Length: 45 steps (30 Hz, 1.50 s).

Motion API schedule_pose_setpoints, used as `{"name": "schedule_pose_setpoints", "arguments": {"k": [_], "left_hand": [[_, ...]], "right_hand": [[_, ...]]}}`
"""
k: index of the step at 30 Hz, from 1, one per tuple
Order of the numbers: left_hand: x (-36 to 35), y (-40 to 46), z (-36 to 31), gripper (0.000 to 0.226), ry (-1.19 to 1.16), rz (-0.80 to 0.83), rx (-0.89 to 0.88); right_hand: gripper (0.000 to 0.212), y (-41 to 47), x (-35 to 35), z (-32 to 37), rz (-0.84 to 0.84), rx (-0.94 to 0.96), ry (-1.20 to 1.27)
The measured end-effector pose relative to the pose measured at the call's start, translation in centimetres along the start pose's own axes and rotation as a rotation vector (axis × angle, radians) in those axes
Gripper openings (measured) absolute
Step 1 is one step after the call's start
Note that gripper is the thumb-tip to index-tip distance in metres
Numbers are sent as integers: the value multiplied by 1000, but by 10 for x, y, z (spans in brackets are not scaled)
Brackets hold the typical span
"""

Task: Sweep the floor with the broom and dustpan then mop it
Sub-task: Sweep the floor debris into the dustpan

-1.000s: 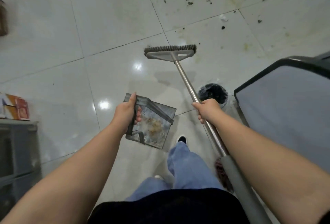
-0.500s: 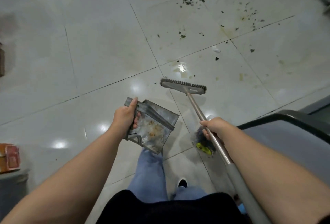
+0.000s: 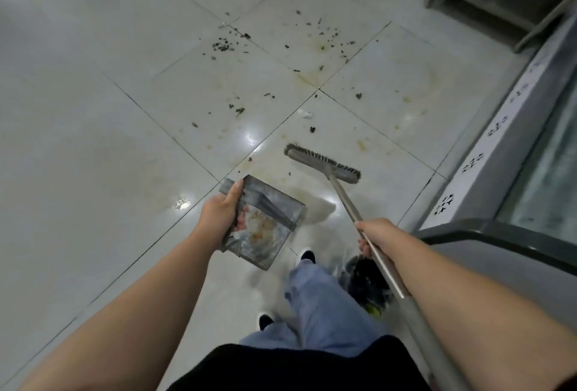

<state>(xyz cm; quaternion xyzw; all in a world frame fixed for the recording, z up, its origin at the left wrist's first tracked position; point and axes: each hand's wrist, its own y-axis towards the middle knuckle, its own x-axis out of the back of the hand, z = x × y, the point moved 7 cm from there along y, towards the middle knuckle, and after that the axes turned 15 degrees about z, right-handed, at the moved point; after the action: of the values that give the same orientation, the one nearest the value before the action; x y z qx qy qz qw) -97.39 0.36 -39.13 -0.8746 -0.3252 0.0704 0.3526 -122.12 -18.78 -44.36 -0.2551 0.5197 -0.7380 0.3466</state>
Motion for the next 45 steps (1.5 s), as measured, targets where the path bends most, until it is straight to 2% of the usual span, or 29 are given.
{"name": "schedule_pose_setpoints", "arguments": {"k": [6,13,21,26,32,42,45], "left_hand": [[-7,94,-65,50,89,37,41],[-9,187,-132,49,78,129,64],[-30,288,-207,50,196,311,78],[-56,337,-256,49,237,362,76],[-109,394,-310,47,326,377,87],[-216,513,-375,48,371,273,105],[-237,548,-387,48,410,264,88]], "right_hand": [[33,49,28,74,-16,-54,99],[34,84,53,143,-62,-130,259],[34,107,62,200,-135,-118,485],[33,119,87,237,-156,-120,595],[28,159,163,288,-185,-111,637],[27,263,334,409,-167,-88,687],[17,289,366,447,-172,-66,697]]}}
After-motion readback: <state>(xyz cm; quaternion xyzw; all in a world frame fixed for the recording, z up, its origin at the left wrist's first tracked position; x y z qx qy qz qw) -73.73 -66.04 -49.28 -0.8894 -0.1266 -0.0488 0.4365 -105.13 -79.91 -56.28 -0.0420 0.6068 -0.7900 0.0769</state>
